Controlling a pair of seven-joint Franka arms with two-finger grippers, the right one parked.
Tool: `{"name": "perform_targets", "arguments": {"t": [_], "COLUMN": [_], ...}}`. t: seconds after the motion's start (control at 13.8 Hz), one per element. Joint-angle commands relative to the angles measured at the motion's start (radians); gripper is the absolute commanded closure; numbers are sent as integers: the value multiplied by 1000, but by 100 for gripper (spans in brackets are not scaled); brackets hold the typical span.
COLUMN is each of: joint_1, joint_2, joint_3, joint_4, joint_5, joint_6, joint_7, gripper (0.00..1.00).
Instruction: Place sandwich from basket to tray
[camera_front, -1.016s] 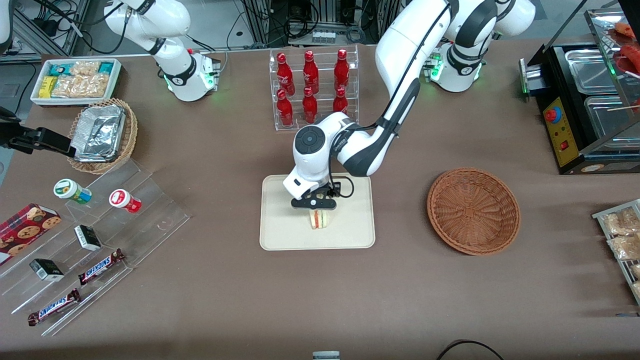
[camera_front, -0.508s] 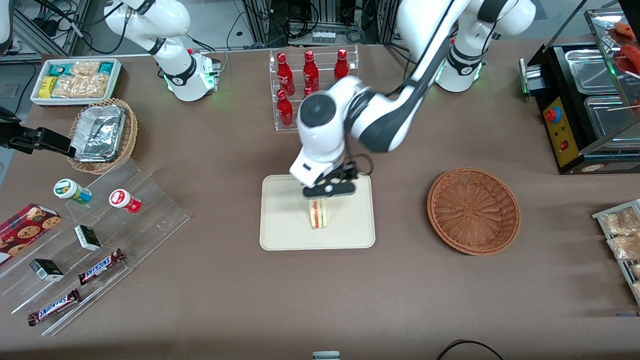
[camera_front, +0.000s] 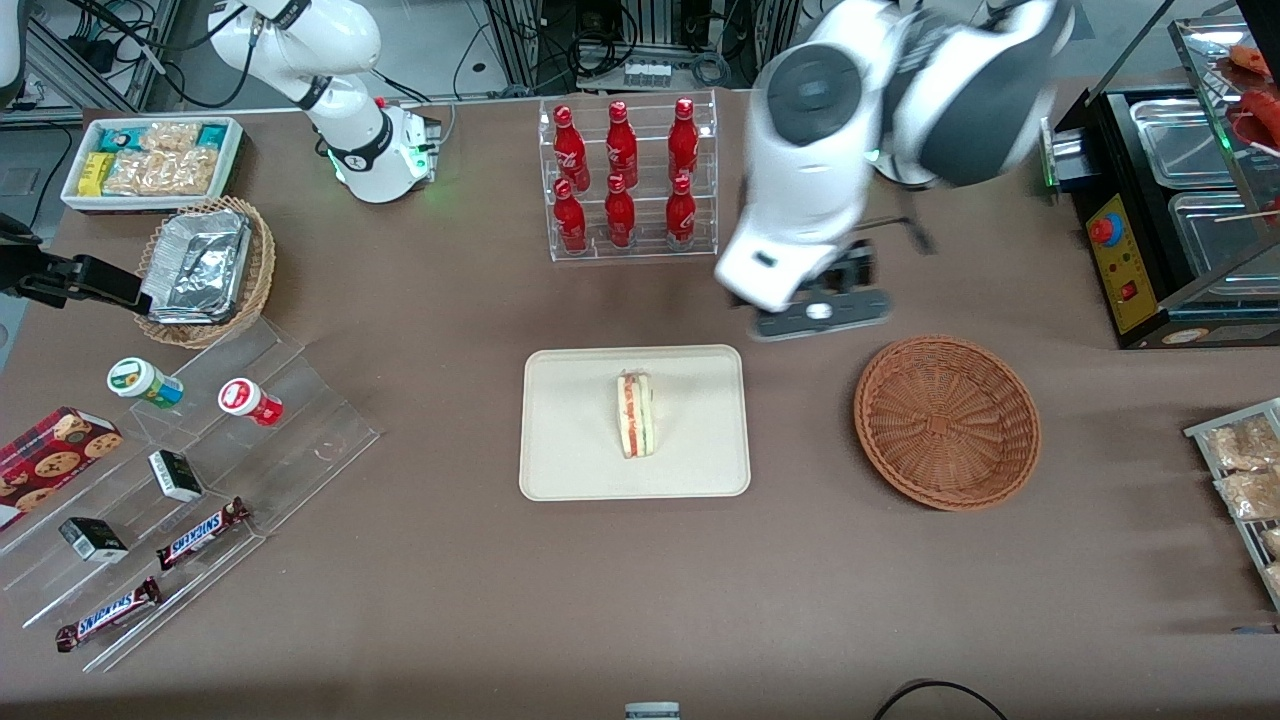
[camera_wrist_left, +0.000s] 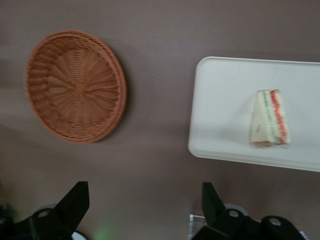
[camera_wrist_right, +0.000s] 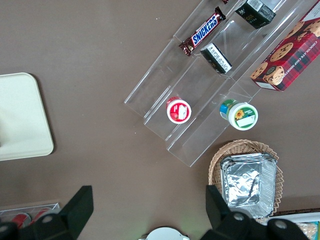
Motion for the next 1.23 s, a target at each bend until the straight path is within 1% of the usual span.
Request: {"name": "perform_targets", "arguments": {"t": [0.0, 0.29, 0.51, 0.58, 0.73, 0.94, 1.16], "joint_1": [83, 221, 327, 361, 406, 479, 487], "joint_2": [-96, -188, -231, -240, -268, -331, -332], "joint_3": [-9, -9, -9, -9, -9, -4, 11], "joint_4": [-54, -71, -70, -70, -74, -126, -127], "joint_5": [5, -9, -26, -39, -44, -43, -36], "joint_6": [-59, -127, -158, -164, -176, -181, -196], "joint_7": [179, 402, 525, 551, 606, 689, 671], "gripper": [1, 1, 1, 1, 1, 1, 1]}}
